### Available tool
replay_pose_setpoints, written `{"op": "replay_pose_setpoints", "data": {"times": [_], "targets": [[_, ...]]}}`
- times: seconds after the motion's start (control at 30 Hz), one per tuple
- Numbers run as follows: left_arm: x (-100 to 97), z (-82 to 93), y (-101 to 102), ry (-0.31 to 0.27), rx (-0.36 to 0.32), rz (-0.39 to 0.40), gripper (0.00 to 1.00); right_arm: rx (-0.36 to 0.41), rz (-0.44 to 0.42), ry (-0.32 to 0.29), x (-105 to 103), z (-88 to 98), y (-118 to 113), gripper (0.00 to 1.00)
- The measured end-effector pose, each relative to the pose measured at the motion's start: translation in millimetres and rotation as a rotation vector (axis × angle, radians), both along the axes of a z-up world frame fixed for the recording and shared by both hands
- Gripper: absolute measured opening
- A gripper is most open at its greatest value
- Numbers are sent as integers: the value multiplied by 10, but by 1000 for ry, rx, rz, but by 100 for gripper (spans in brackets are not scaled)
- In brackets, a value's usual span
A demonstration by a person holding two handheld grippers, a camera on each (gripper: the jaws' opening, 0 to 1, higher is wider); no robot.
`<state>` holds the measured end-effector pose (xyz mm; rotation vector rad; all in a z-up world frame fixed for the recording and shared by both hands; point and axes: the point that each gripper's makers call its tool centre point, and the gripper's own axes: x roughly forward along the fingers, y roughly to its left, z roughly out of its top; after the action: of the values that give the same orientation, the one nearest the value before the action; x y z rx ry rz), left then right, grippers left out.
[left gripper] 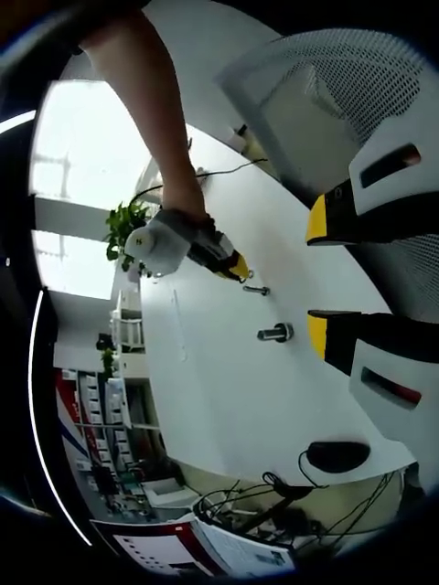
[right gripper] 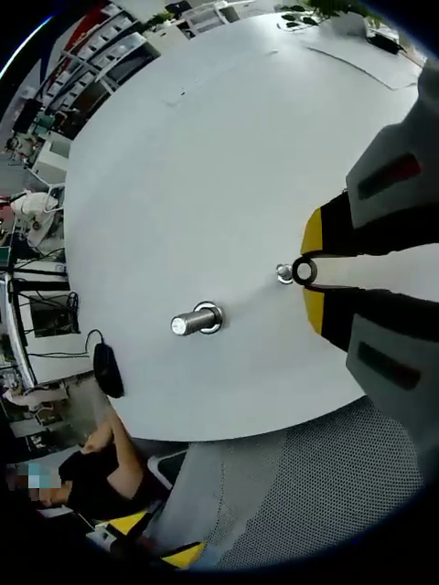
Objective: Place the washer onto the threaded stud by aligning its center hole with the stud, sliding it down to the base, and recovering from edge contact or off-axis alignment until the washer reaches the visible bottom stop.
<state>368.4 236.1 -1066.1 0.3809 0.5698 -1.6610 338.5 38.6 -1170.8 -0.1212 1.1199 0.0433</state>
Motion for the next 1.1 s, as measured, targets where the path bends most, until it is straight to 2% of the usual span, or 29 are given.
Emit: {"op": "replay_pose_setpoints", "data": {"times": [0.1, 0.77, 0.93, 1.1], "targets": [[-11, 14, -2, -3, -1, -1, 26, -1, 5, -5, 23, 33, 39, 13], [12, 43, 19, -5, -13, 10, 26, -24, 30, 22, 159, -40, 72, 14], [-15, 94, 22, -5, -14, 9, 26, -27, 27, 36, 164, -81, 55, 14], [18, 44, 18, -3, -14, 9, 26, -23, 33, 54, 178, -152, 28, 14]]}}
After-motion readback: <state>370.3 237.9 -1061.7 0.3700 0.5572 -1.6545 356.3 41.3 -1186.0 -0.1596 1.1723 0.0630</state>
